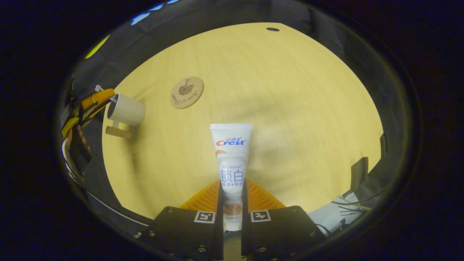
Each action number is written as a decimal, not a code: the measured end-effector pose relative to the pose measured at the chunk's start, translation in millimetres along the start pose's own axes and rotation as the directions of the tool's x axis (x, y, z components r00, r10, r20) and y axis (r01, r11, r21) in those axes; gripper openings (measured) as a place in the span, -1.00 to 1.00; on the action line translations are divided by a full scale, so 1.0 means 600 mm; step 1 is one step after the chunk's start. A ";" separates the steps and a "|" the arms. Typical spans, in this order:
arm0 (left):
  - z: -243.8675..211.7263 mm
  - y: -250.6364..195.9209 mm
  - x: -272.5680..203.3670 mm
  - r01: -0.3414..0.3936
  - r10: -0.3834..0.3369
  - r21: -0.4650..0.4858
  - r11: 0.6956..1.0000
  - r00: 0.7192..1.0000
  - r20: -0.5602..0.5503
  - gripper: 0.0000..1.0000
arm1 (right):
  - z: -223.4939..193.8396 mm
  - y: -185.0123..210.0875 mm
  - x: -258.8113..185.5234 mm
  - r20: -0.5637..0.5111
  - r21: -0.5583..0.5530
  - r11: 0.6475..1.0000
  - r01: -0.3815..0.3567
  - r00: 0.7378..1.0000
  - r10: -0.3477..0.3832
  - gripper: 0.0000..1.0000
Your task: Put the toothbrush and toothpaste on the desktop into the cup, then pick up the cup and place it on the coaster on the desktop.
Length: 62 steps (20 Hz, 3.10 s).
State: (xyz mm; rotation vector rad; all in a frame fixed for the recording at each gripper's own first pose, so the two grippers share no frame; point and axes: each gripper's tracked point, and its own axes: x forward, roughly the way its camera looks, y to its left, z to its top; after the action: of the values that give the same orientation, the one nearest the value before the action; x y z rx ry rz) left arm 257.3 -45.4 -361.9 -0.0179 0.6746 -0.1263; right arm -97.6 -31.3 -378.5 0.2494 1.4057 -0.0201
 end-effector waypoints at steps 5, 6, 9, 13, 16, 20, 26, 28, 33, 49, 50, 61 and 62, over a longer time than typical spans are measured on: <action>0.012 0.008 -0.055 -0.039 0.040 -0.010 0.999 0.997 0.071 0.31 | 0.007 0.005 -0.012 0.022 -0.013 1.000 -0.013 1.000 0.013 -0.58; 0.015 0.011 -0.068 -0.041 0.042 -0.016 0.999 0.995 0.087 0.25 | 0.009 0.005 -0.015 0.028 -0.018 1.000 -0.017 0.999 0.017 -0.58; 0.015 0.019 -0.102 -0.048 0.050 -0.024 0.999 0.993 0.107 0.21 | 0.020 0.012 -0.029 0.049 -0.037 0.999 -0.029 0.998 0.031 -0.59; 0.008 0.034 -0.144 -0.050 0.057 -0.054 0.997 0.991 0.124 0.26 | 0.045 0.040 -0.036 0.083 -0.061 0.996 -0.058 0.995 0.063 -0.58; -0.008 0.050 -0.173 -0.057 0.066 -0.080 0.995 0.991 0.120 0.25 | 0.067 0.056 -0.045 0.104 -0.074 0.994 -0.074 0.991 0.082 -0.59; -0.037 0.092 -0.216 -0.097 0.109 -0.104 0.990 0.988 0.113 0.25 | 0.110 0.094 -0.052 0.133 -0.106 0.989 -0.100 0.985 0.114 -0.58; -0.110 0.175 -0.289 -0.172 0.186 -0.161 0.972 0.980 0.075 0.19 | 0.182 0.196 -0.059 0.180 -0.187 0.968 -0.169 0.962 0.203 -0.58; -0.138 0.207 -0.317 -0.203 0.218 -0.188 0.961 0.974 0.059 0.21 | 0.206 0.236 -0.059 0.192 -0.200 0.960 -0.197 0.953 0.236 -0.58; -0.203 0.286 -0.384 -0.285 0.299 -0.256 0.924 0.954 0.017 0.26 | 0.250 0.320 -0.055 0.196 -0.242 0.941 -0.235 0.938 0.285 -0.59; -0.386 0.414 -0.568 -0.509 0.493 -0.364 0.780 0.858 -0.144 0.21 | 0.370 0.516 -0.017 0.476 -0.256 0.921 -0.295 0.790 0.386 -0.60; -0.392 0.415 -0.573 -0.514 0.495 -0.366 0.776 0.856 -0.151 0.25 | 0.370 0.518 -0.014 0.496 -0.283 0.922 -0.265 0.782 0.378 -0.60; -0.382 0.382 -0.560 -0.493 0.467 -0.306 0.814 0.870 -0.161 0.26 | 0.317 0.518 0.027 0.550 -0.424 0.890 -0.170 0.732 0.402 -0.51; -0.379 0.374 -0.557 -0.489 0.462 -0.301 0.819 0.872 -0.159 0.25 | 0.316 0.515 0.025 0.554 -0.433 0.888 -0.156 0.731 0.399 -0.57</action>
State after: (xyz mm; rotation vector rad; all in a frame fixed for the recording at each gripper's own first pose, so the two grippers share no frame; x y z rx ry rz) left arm -118.5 223.5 -344.5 -0.1691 0.7554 0.4787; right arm 139.2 236.3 -316.1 0.1267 0.6560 0.3805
